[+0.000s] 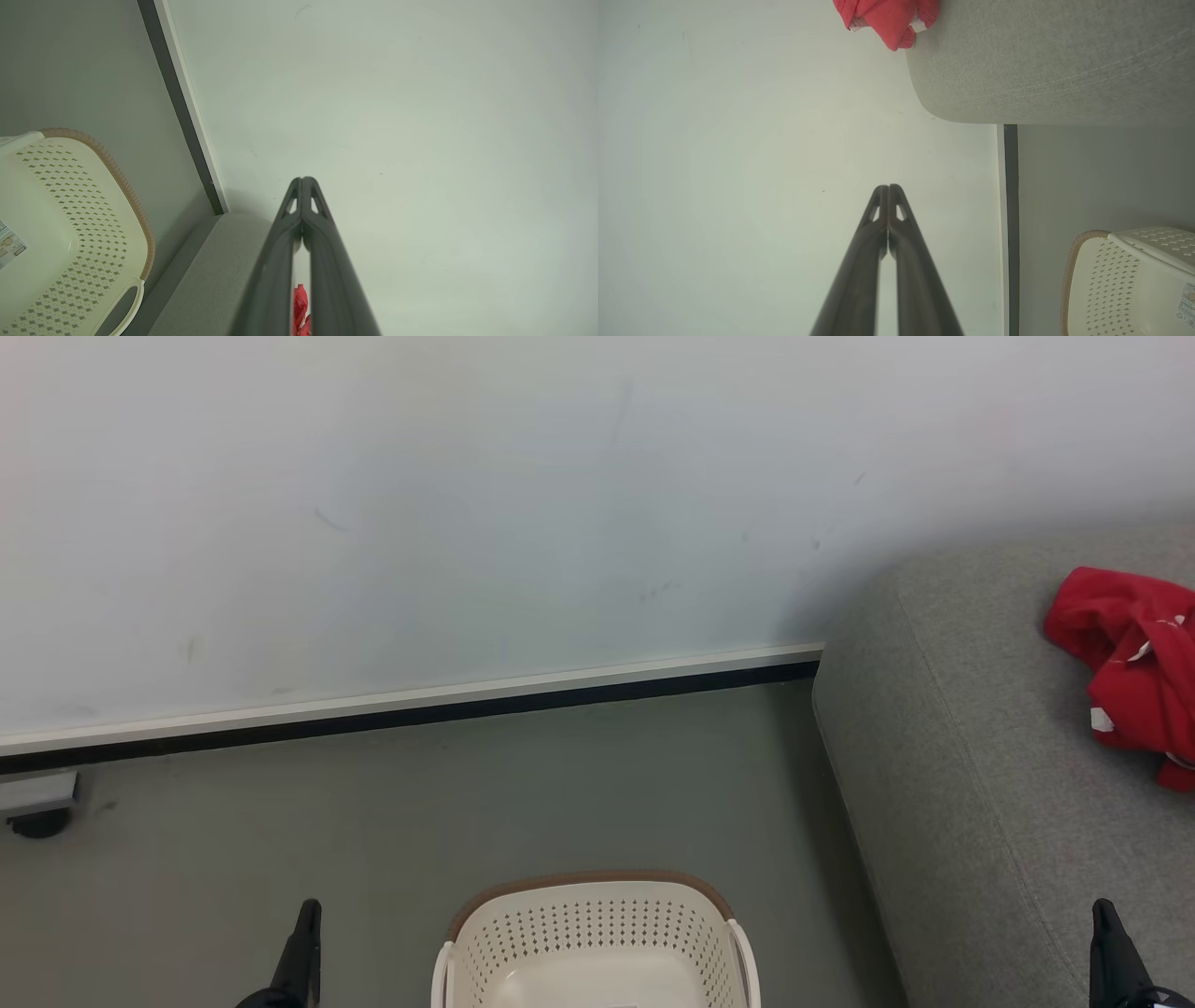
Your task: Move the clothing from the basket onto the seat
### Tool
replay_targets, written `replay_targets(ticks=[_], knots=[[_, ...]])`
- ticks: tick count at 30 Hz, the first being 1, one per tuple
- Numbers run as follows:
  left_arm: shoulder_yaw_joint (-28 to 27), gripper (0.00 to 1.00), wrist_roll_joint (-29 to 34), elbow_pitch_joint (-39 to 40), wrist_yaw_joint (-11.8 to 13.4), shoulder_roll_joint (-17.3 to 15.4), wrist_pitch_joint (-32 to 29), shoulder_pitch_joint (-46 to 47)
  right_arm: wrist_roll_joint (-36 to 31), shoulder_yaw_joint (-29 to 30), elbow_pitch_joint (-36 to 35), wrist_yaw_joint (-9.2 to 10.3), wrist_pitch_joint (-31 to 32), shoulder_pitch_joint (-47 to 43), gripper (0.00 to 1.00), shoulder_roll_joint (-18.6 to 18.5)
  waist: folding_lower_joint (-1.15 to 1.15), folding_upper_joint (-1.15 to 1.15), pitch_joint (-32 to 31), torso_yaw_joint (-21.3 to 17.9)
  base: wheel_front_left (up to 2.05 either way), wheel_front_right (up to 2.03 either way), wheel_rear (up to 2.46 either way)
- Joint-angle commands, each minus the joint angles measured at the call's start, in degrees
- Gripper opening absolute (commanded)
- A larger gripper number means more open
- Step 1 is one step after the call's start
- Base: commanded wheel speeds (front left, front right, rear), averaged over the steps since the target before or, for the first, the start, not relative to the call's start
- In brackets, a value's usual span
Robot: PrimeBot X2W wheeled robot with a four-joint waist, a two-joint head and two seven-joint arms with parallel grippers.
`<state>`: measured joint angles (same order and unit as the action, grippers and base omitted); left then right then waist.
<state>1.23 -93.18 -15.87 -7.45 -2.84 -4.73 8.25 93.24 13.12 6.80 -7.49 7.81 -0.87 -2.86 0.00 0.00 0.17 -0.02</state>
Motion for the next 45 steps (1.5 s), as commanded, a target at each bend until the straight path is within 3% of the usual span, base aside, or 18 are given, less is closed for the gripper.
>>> replay_targets(ticks=[1, 45], knots=[[-0.1, 0.0, -0.2, -0.1, -0.1, -0.1, -0.1, 0.2, 0.3, 0.0, -0.1, -0.01, 0.1, -0.9, 0.0, 0.0, 0.0, 0.0, 0.0, 0.0, 0.0, 0.0, 0.0], [-0.1, 0.0, -0.2, -0.1, -0.1, -0.1, -0.1, 0.2, 0.3, 0.0, -0.1, -0.01, 0.1, -0.9, 0.0, 0.0, 0.0, 0.0, 0.0, 0.0, 0.0, 0.0, 0.0]])
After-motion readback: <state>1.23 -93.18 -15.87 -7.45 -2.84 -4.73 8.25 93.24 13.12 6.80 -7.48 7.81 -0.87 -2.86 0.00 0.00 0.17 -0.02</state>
